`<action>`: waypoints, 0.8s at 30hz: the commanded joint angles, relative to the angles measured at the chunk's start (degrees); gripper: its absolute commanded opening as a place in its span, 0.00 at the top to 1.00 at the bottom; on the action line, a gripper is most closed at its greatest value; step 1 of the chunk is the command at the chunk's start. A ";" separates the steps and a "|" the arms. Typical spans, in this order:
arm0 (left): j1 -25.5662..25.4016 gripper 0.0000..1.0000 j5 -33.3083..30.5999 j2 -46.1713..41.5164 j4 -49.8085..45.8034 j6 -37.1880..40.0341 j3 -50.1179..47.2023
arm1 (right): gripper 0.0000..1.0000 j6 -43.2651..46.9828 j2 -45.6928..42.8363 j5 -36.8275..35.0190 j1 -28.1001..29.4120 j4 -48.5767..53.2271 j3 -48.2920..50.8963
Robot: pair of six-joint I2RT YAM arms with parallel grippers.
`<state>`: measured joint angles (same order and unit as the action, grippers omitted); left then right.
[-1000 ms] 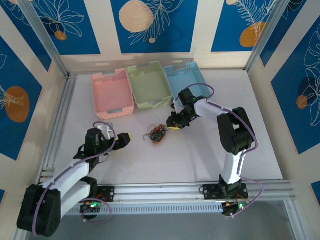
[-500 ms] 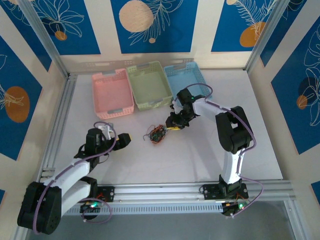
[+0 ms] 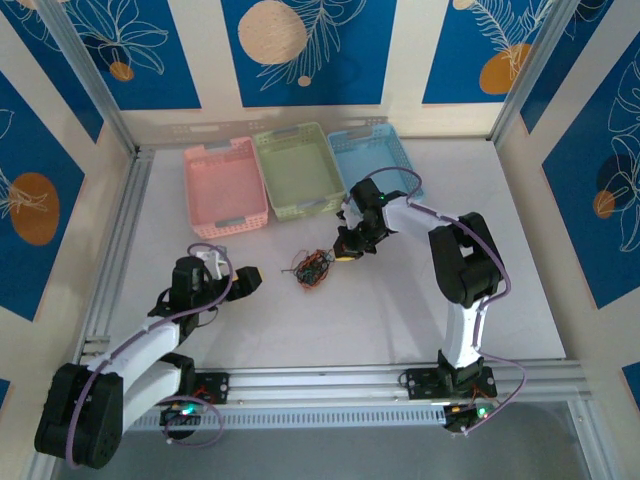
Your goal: Untangle the cables
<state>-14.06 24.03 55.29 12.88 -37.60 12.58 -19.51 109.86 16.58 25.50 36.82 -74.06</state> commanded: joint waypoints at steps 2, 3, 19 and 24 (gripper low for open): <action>-0.52 0.09 1.93 -0.71 0.64 0.02 0.71 | 1.00 -0.08 -3.44 2.20 -0.50 -1.32 2.08; -0.62 0.09 2.54 -0.92 0.12 0.26 1.37 | 1.00 -0.18 -3.90 2.47 -0.74 -1.81 2.61; -22.47 0.28 -2.34 15.14 -15.65 16.37 29.26 | 1.00 -1.22 -8.28 5.74 -2.85 -7.01 7.61; -24.70 0.30 -6.56 20.49 -23.50 24.31 35.11 | 1.00 -1.34 -8.39 6.27 -3.16 -7.39 7.99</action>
<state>-37.91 20.75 74.35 -3.20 -20.45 44.53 -20.14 103.55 20.69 22.72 29.74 -66.72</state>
